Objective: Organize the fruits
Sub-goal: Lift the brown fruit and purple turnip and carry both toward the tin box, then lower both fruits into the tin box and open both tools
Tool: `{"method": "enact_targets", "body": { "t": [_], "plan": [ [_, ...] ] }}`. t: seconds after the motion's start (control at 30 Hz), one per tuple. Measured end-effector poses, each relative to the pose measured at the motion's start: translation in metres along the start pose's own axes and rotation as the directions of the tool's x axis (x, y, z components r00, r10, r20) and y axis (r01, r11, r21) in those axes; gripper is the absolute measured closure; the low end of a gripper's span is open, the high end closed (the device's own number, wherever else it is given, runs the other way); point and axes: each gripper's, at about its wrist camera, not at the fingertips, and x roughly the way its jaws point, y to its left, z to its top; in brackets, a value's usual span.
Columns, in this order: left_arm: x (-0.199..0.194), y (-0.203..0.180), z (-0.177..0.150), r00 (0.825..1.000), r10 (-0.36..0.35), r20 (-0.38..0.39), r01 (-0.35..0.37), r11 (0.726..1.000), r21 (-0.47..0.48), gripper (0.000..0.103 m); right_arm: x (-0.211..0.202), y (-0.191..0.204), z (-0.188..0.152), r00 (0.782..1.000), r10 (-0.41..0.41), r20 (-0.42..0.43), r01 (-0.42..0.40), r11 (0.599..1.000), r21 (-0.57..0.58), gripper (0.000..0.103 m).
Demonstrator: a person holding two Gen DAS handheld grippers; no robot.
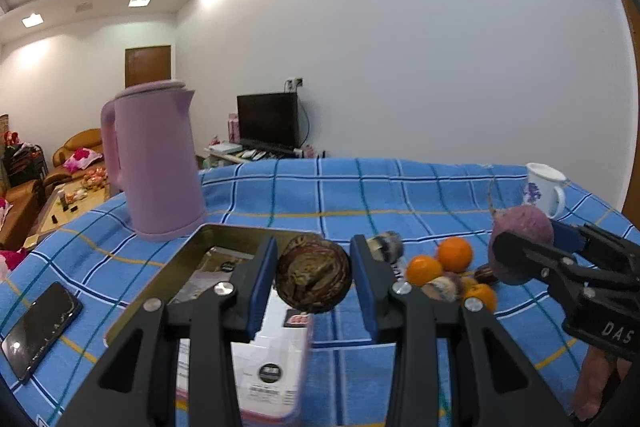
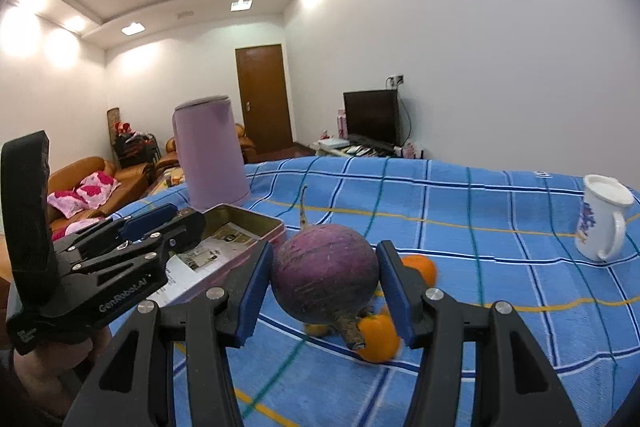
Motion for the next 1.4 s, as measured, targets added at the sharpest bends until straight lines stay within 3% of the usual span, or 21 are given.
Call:
{"method": "enact_targets", "body": {
  "t": [0.83,1.4],
  "plan": [
    [0.058,0.092,0.01,0.978,0.083,-0.191,-0.091,0.995,-0.031,0.064,0.104,0.096,0.027,0.981,0.127,-0.144,-0.147,0.979,-0.139,0.048],
    [0.083,0.11,0.007,0.949,0.122,-0.29,-0.132,0.991,-0.015,0.064,0.134,0.101,0.022,0.968,0.141,-0.208,-0.168,0.979,-0.118,0.048]
  ]
}}
